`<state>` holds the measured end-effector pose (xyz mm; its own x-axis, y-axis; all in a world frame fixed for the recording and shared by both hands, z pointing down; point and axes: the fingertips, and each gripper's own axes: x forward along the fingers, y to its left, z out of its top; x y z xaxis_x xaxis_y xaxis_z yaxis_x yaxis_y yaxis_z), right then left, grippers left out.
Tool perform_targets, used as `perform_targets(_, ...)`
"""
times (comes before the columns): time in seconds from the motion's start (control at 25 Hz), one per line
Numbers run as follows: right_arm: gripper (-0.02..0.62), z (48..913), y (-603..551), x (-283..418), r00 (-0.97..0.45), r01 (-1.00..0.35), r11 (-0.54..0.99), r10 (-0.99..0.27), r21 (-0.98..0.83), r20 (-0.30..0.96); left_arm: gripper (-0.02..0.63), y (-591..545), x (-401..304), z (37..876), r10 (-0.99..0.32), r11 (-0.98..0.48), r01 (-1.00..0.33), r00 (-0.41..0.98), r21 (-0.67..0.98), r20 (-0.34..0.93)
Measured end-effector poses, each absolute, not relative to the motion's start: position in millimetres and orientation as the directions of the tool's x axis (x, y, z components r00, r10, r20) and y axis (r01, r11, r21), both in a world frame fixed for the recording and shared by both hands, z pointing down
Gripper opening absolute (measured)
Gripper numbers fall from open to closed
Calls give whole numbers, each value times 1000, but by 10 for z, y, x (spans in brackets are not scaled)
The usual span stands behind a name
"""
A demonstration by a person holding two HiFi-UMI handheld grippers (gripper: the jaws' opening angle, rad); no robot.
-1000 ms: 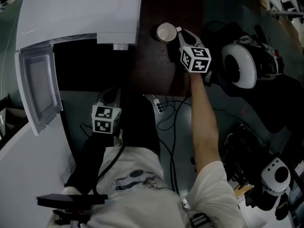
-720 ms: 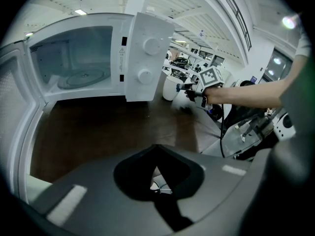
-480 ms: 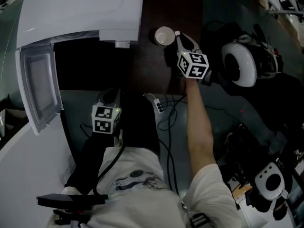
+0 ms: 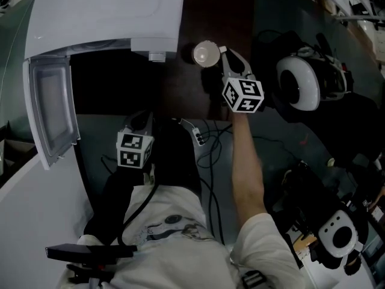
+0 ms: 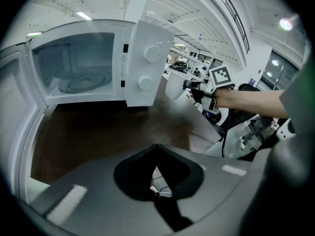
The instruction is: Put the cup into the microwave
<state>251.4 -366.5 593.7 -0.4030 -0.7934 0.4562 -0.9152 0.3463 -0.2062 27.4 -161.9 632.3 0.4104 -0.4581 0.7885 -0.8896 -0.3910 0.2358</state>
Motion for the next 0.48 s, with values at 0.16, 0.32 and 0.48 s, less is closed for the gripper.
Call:
perform_targets(0.16, 26, 5776, -3534, 2399, -420, -907, 359, -795, -218, 437, 0, -1652, 287, 6269, -470, -390, -888, 418, 241, 778)
perform_targets(0.32, 26, 5660, -3393, 2249, -439, -898, 375, -789, -229, 429, 0, -1698, 273, 6212, -484, -383, -890, 421, 247, 767)
perform_targets(0.48, 26, 5640, -3249, 2133, -449, -893, 383, -782, -235, 432, 0, -1741, 240, 6210, -502, -368, -895, 418, 250, 757)
